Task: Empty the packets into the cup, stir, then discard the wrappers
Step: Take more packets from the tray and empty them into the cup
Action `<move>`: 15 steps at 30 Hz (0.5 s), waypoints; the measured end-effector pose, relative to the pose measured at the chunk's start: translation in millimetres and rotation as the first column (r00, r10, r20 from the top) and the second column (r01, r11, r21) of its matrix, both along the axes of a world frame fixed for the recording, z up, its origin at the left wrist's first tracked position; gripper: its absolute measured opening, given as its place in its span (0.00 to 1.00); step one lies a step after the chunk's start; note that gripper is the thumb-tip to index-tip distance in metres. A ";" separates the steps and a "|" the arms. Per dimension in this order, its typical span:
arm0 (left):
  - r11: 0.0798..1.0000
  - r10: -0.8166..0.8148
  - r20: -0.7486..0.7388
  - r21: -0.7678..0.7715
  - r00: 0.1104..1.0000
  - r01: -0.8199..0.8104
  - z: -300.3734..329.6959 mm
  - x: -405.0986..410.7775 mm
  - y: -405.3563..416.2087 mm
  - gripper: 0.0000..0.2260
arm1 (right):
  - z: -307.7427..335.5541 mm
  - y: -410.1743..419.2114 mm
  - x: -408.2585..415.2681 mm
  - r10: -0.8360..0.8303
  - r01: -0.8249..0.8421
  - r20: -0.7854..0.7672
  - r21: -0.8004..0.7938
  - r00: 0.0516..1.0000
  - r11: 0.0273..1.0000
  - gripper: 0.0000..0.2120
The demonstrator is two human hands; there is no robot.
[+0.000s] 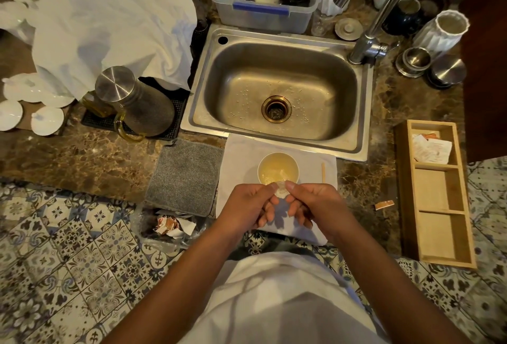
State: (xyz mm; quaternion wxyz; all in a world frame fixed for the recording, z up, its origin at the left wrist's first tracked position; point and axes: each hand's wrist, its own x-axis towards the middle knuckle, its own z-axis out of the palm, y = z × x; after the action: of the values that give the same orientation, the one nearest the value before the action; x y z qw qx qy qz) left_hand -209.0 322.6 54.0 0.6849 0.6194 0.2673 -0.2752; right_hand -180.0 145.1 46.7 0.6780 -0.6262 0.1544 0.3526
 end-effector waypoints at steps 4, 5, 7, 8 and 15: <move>1.000 0.027 -0.010 0.003 1.000 -0.027 -1.5 1.7 -1.9 0.18 | -4.4 0.0 -0.5 -0.019 0.018 -0.010 -0.025 1.000 1.000 0.16; 0.999 0.032 -0.010 0.006 0.999 -0.032 -2.0 1.7 -1.6 0.17 | -5.6 -0.5 -0.3 -0.028 0.027 -0.009 -0.031 1.000 0.999 0.16; 0.999 0.036 -0.011 0.008 0.999 -0.036 -2.8 1.5 -1.0 0.16 | -6.6 -0.3 -0.4 -0.039 0.039 -0.007 -0.039 0.999 0.999 0.16; 0.999 0.037 -0.013 0.008 0.999 -0.037 -2.9 1.8 -0.7 0.16 | -6.8 0.0 -0.5 -0.045 0.045 -0.005 -0.042 0.999 0.998 0.16; 0.999 0.030 -0.001 0.017 1.000 -0.029 -1.4 2.5 -7.5 0.18 | -5.7 6.3 -2.9 -0.046 0.045 -0.004 -0.042 0.999 0.998 0.15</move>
State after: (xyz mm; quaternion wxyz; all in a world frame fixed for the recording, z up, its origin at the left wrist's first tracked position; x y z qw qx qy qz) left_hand -206.5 315.1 52.5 0.6837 0.6209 0.2790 -0.2631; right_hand -182.9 151.4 41.0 0.6722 -0.6358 0.1776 0.3353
